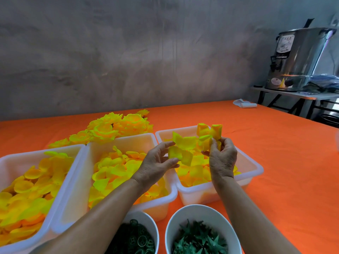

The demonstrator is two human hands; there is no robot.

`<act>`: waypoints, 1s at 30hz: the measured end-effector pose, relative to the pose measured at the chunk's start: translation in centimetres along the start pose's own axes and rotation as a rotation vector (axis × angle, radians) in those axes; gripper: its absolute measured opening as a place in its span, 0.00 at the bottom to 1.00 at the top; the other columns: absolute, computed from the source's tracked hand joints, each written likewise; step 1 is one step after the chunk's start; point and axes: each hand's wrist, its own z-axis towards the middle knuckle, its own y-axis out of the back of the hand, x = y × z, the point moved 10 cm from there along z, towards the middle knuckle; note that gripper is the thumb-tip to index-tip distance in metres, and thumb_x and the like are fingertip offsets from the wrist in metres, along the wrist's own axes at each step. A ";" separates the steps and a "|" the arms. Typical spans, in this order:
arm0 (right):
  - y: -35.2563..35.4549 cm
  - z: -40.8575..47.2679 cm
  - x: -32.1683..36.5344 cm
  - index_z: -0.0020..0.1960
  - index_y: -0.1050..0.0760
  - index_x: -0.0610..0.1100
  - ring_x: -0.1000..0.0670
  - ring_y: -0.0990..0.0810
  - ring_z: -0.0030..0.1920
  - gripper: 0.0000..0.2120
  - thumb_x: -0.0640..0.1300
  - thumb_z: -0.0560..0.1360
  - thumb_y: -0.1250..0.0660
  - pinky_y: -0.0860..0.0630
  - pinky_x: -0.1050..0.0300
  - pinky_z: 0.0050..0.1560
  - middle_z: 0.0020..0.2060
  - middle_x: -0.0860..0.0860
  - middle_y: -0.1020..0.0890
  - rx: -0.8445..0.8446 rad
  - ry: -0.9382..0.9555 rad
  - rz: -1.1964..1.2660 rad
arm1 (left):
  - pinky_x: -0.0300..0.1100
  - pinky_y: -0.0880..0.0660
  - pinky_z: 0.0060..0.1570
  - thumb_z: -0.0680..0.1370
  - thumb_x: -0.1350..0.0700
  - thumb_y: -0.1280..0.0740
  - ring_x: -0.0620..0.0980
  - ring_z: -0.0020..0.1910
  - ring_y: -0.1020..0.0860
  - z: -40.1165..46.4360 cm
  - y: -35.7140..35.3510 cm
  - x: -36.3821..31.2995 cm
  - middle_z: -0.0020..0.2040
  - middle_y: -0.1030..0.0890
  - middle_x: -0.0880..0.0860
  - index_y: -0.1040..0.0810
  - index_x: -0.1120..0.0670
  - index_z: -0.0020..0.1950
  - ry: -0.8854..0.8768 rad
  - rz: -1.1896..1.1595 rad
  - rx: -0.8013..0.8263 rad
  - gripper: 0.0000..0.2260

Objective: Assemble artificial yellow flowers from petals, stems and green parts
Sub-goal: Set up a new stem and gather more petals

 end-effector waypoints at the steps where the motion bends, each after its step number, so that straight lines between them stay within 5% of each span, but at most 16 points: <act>1: 0.2 0.0 0.1 0.44 0.26 0.41 0.55 0.23 0.27 0.03 0.36 0.77 0.35 0.21 0.39 0.39 0.32 0.49 0.23 -0.014 -0.001 0.005 | 0.38 0.22 0.52 0.75 0.71 0.35 0.46 0.48 0.21 0.0 -0.2 0.0 0.57 0.23 0.49 0.31 0.61 0.67 -0.011 0.034 0.013 0.21; 3: 0.3 -0.1 0.3 0.45 0.27 0.40 0.53 0.23 0.28 0.02 0.36 0.77 0.36 0.21 0.38 0.40 0.34 0.47 0.23 -0.025 0.006 0.013 | 0.27 0.29 0.53 0.75 0.70 0.35 0.38 0.54 0.23 0.0 -0.4 0.1 0.59 0.24 0.47 0.32 0.61 0.68 -0.040 0.126 0.036 0.21; 6: 0.6 -0.2 0.8 0.47 0.27 0.38 0.49 0.22 0.29 0.02 0.37 0.77 0.36 0.21 0.43 0.40 0.34 0.48 0.23 -0.054 0.047 -0.037 | 0.20 0.42 0.60 0.77 0.65 0.34 0.43 0.68 0.34 0.3 -0.6 0.4 0.69 0.31 0.52 0.34 0.61 0.71 -0.104 0.410 0.043 0.23; 10: 1.5 -0.1 0.9 0.52 0.27 0.33 0.61 0.27 0.27 0.07 0.37 0.78 0.38 0.30 0.58 0.37 0.36 0.49 0.25 -0.131 0.077 -0.084 | 0.31 0.44 0.67 0.77 0.60 0.33 0.49 0.73 0.37 0.7 0.2 0.9 0.73 0.34 0.57 0.35 0.61 0.72 -0.119 0.629 -0.011 0.24; 16: 1.6 0.0 0.9 0.54 0.27 0.32 0.50 0.28 0.34 0.09 0.37 0.78 0.38 0.35 0.63 0.38 0.41 0.43 0.23 -0.143 0.082 -0.120 | 0.33 0.47 0.68 0.77 0.56 0.32 0.50 0.74 0.41 0.6 0.5 0.4 0.74 0.37 0.55 0.39 0.58 0.75 -0.181 0.731 -0.069 0.29; 18: 1.6 0.0 1.0 0.53 0.27 0.32 0.55 0.28 0.32 0.08 0.37 0.78 0.38 0.34 0.67 0.35 0.41 0.43 0.23 -0.137 0.089 -0.124 | 0.35 0.48 0.68 0.77 0.55 0.32 0.50 0.75 0.42 0.6 0.1 0.1 0.75 0.38 0.54 0.38 0.54 0.74 -0.219 0.712 -0.041 0.27; 23: -0.2 0.3 0.0 0.50 0.26 0.35 0.42 0.22 0.38 0.05 0.37 0.78 0.37 0.23 0.51 0.43 0.39 0.42 0.22 0.014 0.035 -0.086 | 0.52 0.56 0.71 0.80 0.44 0.42 0.45 0.77 0.52 0.6 -2.3 3.2 0.76 0.40 0.43 0.26 0.44 0.66 -0.104 0.958 0.225 0.16; 26: -0.4 0.1 0.4 0.49 0.27 0.36 0.42 0.21 0.35 0.03 0.36 0.78 0.37 0.22 0.50 0.40 0.38 0.42 0.22 0.042 0.061 -0.036 | 0.51 0.53 0.71 0.80 0.43 0.42 0.45 0.75 0.45 0.8 -2.0 3.2 0.73 0.33 0.46 0.22 0.46 0.63 -0.089 0.950 0.187 0.17; 30: -3.2 -1.4 2.5 0.45 0.26 0.37 0.42 0.21 0.34 0.03 0.36 0.77 0.35 0.25 0.46 0.40 0.34 0.43 0.21 0.286 0.251 -0.156 | 0.43 0.36 0.60 0.72 0.35 0.40 0.50 0.61 0.27 0.2 -0.3 -1.2 0.59 0.21 0.53 0.20 0.55 0.59 -0.296 0.761 -0.086 0.29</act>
